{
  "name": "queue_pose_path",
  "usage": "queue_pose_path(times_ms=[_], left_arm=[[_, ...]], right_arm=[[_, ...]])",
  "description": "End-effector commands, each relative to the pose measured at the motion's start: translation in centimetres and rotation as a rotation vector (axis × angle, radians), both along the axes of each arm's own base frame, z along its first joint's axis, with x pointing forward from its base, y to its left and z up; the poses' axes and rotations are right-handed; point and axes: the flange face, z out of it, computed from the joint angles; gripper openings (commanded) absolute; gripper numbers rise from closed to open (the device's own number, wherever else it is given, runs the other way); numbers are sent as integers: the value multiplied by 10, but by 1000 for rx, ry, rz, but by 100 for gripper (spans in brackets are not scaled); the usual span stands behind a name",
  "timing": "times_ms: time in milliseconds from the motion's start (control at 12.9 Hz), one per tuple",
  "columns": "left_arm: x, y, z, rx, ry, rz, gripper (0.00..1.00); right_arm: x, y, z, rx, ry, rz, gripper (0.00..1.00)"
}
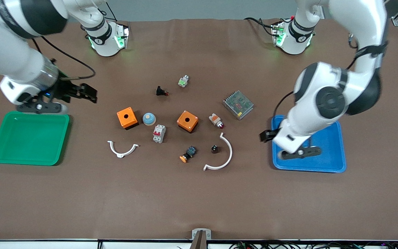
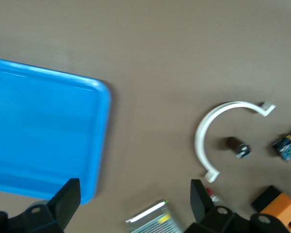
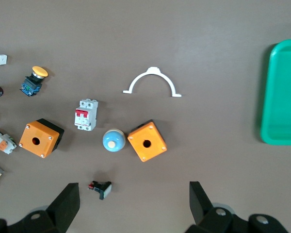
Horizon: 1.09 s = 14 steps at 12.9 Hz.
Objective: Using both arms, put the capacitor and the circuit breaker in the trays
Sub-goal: 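Reach the right gripper toward the breaker while the left gripper reaches the capacitor, then lower both grippers and close them on the breaker and capacitor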
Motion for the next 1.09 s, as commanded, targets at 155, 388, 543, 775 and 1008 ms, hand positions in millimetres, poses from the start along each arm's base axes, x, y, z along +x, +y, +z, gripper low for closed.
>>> queue_pose_path(times_ms=[155, 388, 543, 775, 1008], left_arm=[[5, -83, -63, 5, -95, 11, 91], [-2, -124, -102, 4, -139, 79, 86], [-14, -149, -125, 26, -155, 108, 83], [-31, -170, -152, 43, -139, 145, 80], [-40, -185, -172, 26, -154, 170, 74]], right_arm=[[18, 43, -68, 25, 24, -62, 100], [12, 72, -115, 32, -13, -50, 100], [9, 98, -141, 24, -7, -71, 100], [9, 124, -179, 19, -8, -87, 100], [11, 137, -214, 16, -9, -78, 99]])
